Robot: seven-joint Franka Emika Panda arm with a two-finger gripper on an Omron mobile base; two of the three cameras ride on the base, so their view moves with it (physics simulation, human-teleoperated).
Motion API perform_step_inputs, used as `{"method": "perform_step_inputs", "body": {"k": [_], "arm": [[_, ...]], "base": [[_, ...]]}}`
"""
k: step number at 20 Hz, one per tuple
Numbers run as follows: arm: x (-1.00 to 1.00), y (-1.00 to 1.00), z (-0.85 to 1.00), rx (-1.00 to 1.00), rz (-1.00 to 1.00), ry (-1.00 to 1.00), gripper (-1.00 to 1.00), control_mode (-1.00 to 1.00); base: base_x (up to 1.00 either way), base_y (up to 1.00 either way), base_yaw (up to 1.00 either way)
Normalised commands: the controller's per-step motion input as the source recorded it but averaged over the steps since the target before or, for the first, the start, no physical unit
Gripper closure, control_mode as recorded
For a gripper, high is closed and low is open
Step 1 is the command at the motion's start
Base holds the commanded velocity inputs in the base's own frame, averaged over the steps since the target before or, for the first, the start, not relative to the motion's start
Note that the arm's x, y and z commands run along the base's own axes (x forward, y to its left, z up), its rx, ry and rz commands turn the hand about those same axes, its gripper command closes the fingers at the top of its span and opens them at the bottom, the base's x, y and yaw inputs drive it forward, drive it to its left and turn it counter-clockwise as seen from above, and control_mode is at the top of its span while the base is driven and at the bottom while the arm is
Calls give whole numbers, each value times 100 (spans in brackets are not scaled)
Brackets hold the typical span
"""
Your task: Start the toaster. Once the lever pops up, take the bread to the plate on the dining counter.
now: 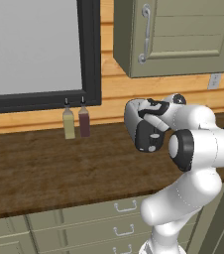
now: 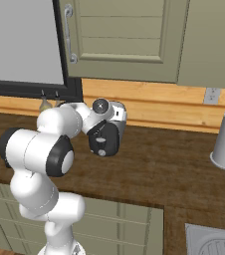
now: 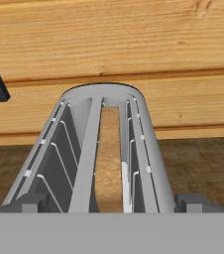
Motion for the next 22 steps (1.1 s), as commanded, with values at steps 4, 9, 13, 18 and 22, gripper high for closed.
{"method": "perform_step_inputs", "body": {"k": [4, 9, 13, 18, 22], "arm": [[0, 0, 0, 0, 0, 0, -100, -100], [0, 0, 0, 0, 0, 0, -100, -100], [0, 0, 0, 0, 0, 0, -100, -100], [0, 0, 0, 0, 0, 0, -100, -100], [0, 0, 0, 0, 0, 0, -100, -100]], "base": [[0, 0, 0], [0, 0, 0], [0, 0, 0], [0, 0, 0], [0, 0, 0]]}}
